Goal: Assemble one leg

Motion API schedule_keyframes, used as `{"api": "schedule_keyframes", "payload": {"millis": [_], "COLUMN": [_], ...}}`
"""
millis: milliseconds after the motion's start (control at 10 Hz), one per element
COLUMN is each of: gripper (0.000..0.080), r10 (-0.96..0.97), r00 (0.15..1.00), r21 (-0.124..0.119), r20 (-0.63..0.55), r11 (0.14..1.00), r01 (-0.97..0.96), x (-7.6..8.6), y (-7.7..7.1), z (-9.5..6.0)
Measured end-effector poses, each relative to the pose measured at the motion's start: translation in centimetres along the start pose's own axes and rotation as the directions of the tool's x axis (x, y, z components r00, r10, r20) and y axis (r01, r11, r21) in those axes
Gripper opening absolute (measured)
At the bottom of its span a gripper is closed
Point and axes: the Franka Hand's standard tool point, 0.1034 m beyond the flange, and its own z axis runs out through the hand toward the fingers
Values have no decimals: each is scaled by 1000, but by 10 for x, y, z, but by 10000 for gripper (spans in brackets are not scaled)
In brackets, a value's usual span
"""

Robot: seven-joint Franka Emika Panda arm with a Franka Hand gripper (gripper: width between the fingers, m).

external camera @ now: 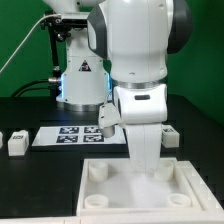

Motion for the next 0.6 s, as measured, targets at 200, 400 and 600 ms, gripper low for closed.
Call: {"api": "schedule_keyframes", "payload": {"millis": [200, 400, 600], "gripper": [280, 475, 636], "r10": [-4, 1, 9], "r00": [1000, 1000, 1000], "r21": [2, 2, 2], "r20": [-1, -1, -1], "r11": [1000, 1000, 1000], "r01": [4, -1, -9], "x": [-4, -6, -5], "y": [0, 1, 0], "z": [1, 1, 1]}}
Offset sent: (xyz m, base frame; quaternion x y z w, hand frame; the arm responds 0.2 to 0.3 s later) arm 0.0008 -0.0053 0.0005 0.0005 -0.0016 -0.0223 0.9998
